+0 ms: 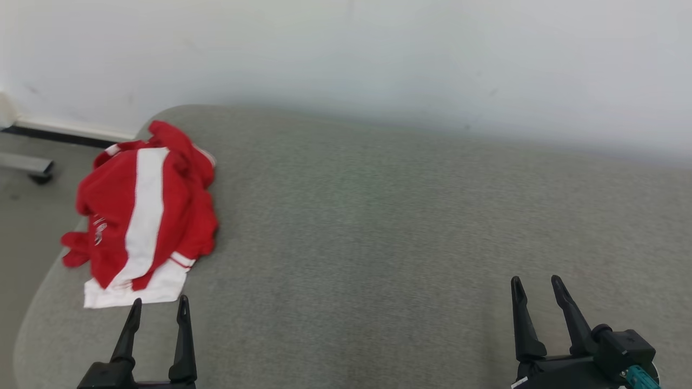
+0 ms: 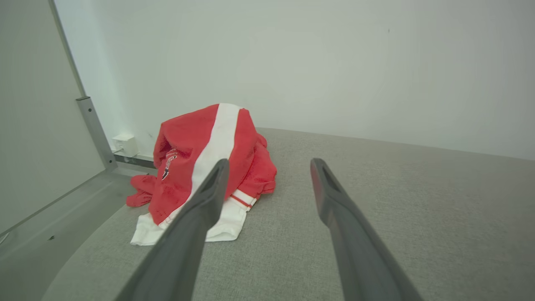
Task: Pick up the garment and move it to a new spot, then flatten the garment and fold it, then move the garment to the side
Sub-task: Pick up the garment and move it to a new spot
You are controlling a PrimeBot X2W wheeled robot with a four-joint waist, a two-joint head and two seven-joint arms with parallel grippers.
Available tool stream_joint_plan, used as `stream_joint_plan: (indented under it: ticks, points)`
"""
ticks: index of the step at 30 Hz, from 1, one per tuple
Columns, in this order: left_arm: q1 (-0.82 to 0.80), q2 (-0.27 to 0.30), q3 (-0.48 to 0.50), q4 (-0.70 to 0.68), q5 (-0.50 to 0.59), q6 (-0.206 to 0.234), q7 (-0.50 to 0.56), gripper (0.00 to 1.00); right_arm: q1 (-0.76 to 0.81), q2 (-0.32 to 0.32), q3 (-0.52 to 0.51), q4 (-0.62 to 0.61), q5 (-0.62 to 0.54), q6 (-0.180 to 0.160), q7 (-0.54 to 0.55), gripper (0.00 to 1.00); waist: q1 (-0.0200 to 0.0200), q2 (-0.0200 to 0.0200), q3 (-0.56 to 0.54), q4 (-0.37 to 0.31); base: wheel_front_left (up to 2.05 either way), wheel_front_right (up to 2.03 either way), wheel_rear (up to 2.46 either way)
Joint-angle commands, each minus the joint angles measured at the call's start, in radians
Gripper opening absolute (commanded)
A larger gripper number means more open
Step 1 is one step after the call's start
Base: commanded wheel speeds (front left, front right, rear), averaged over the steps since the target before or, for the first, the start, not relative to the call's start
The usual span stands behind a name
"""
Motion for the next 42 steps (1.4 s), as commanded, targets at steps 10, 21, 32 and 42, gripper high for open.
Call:
stream_joint_plan:
  ticks: [10,21,32,42]
  points:
    - [0.007,-0.002,0.016,0.012,0.000,0.018,-0.004,1.00,0.009,-0.010,0.014,0.005,-0.004,-0.002,0.008,1.00,0.0000,-0.0001,0.008,0.181,0.00,0.00,0.00]
    - [0.037,-0.001,0.048,-0.003,-0.003,0.038,-0.004,1.00,-0.002,-0.008,0.038,0.013,0.000,-0.002,0.011,1.00,0.0000,-0.0001,0.008,0.271,0.00,0.00,0.00]
    - [0.051,-0.005,0.069,-0.023,-0.013,0.053,-0.004,1.00,-0.021,-0.018,0.052,0.029,0.007,-0.002,0.007,1.00,0.0000,-0.0001,0.019,0.275,0.00,0.00,0.00]
    - [-0.128,0.023,0.091,0.005,-0.048,0.034,-0.004,1.00,-0.052,-0.042,0.029,-0.009,-0.019,-0.002,0.020,1.00,0.0000,-0.0001,0.083,0.182,0.00,0.00,0.00]
